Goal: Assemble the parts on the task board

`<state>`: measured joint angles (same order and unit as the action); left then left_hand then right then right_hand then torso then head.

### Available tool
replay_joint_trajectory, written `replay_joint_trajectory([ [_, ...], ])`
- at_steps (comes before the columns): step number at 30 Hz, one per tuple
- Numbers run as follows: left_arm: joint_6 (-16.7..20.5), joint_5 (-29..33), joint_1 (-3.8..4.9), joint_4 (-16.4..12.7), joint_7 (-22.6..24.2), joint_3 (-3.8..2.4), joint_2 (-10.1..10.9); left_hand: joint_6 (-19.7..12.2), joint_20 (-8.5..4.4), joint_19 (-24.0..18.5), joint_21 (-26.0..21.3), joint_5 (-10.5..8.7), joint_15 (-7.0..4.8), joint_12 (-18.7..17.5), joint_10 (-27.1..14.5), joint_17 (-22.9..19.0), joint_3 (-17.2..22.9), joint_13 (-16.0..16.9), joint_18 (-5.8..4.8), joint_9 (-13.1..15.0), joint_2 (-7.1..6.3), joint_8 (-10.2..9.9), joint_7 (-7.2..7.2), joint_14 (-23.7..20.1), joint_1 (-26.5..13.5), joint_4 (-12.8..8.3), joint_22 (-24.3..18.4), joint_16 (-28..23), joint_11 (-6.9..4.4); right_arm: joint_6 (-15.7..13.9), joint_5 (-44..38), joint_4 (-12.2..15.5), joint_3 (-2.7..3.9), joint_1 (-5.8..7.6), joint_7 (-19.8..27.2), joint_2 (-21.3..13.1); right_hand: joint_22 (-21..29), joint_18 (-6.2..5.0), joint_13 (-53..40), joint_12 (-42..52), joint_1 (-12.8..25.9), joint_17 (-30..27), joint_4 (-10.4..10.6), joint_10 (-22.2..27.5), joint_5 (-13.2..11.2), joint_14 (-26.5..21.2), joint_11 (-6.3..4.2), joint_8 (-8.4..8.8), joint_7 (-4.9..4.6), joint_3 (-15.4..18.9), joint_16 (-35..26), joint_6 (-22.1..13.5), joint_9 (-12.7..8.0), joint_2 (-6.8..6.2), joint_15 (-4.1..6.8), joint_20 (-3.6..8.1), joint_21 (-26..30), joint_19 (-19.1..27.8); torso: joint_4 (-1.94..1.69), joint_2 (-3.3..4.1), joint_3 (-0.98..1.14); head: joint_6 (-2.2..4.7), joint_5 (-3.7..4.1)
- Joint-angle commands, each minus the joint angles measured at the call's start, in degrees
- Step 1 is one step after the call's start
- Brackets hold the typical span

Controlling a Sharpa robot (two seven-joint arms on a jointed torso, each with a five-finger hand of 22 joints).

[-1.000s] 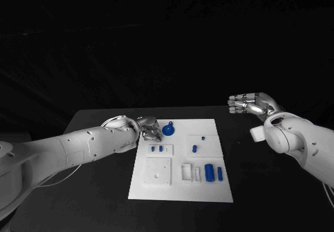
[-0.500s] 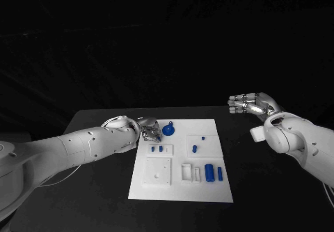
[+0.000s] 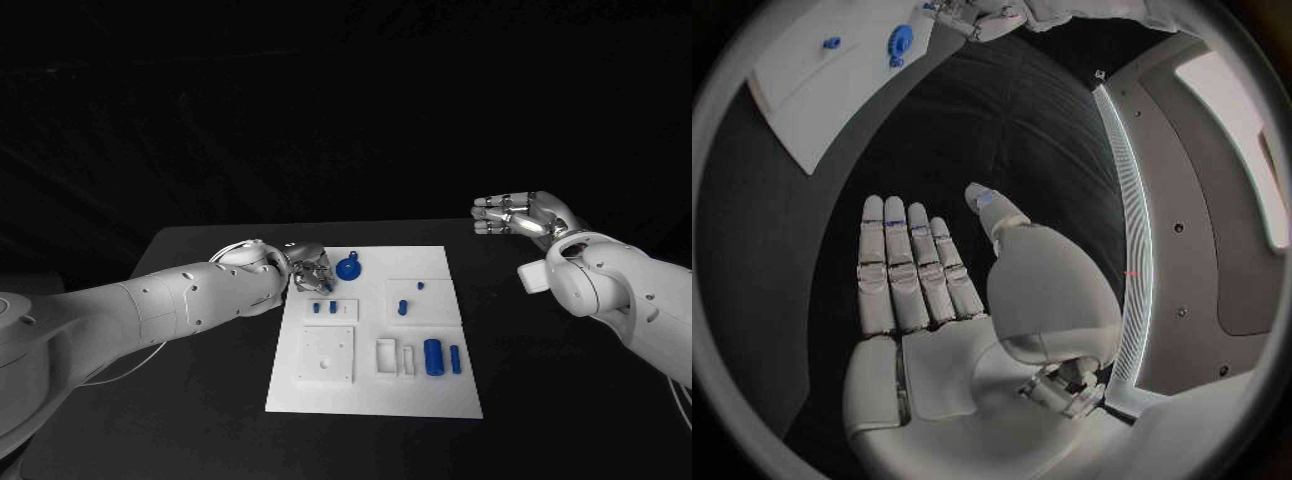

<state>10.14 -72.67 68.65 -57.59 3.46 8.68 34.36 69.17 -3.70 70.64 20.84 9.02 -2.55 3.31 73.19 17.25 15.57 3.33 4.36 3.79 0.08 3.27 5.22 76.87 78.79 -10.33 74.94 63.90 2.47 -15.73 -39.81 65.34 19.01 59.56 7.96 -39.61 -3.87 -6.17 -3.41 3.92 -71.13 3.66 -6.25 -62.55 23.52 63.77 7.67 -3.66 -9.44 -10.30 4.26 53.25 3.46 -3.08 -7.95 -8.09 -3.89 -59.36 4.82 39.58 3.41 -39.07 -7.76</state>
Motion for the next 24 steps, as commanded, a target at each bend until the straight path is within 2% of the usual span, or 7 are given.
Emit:
replay_joint_trajectory([
  [1, -1.0, -0.4, -0.04, 0.1, -0.1, 0.01, -0.2, 0.2, 0.02, 0.0, 0.2, -0.22, -0.05, 0.0, 0.1, 0.0, 0.0, 0.0, 0.93, 0.1, 0.35, 0.3, 0.05, 0.4, 0.0, -0.3, 1.2, 0.0, 0.03, 0.9, -0.4, 0.1, 0.03, -0.03, 0.5, 0.1, 0.1, -0.49, 0.1, -0.2, 0.1, -0.1, 0.1, -0.1, 0.4, -0.4, 0.18, 0.28, 0.12, -0.3, -0.2, 0.0, -0.1, 0.03, 0.09, 0.07, -0.2, 0.4, 0.03, 0.01, 0.01, -0.05, 0.03],
  [11, -1.1, -0.3, -0.48, 0.2, 0.4, 0.29, -0.9, 0.3, 0.03, -0.1, 0.3, -0.25, -0.06, 0.0, 0.2, 0.0, 0.0, 0.0, 0.94, 0.1, 0.38, 0.3, 0.04, 0.4, 0.0, -0.4, 1.2, 0.0, 0.00, 0.9, -0.4, 0.1, 0.03, -0.04, 0.5, 0.1, 0.1, -0.50, 0.1, -0.2, 0.2, -0.1, 0.1, -0.1, 0.4, -0.4, 0.18, 0.28, 0.12, -0.3, -0.2, 0.0, -0.1, 0.06, 0.06, 0.07, -0.2, 0.4, 0.06, 0.02, 0.05, -0.18, 0.07],
  [24, -1.2, -0.6, -0.73, 0.4, 0.4, 1.10, -0.9, 0.5, -0.03, -0.1, 0.4, -0.32, -0.11, 0.0, 0.4, 0.0, 0.0, 0.0, 0.93, 0.1, 0.39, 0.3, 0.02, 0.4, 0.1, -0.6, 1.2, -0.1, -0.05, 1.0, -0.4, 0.0, 0.03, -0.05, 0.5, 0.1, 0.1, -0.50, 0.1, -0.2, 0.2, -0.1, 0.1, -0.1, 0.4, -0.4, 0.18, 0.28, 0.12, -0.3, -0.2, 0.0, -0.1, 0.06, 0.06, 0.07, -0.2, 0.4, 0.00, 0.01, 0.06, -0.31, 0.18],
])
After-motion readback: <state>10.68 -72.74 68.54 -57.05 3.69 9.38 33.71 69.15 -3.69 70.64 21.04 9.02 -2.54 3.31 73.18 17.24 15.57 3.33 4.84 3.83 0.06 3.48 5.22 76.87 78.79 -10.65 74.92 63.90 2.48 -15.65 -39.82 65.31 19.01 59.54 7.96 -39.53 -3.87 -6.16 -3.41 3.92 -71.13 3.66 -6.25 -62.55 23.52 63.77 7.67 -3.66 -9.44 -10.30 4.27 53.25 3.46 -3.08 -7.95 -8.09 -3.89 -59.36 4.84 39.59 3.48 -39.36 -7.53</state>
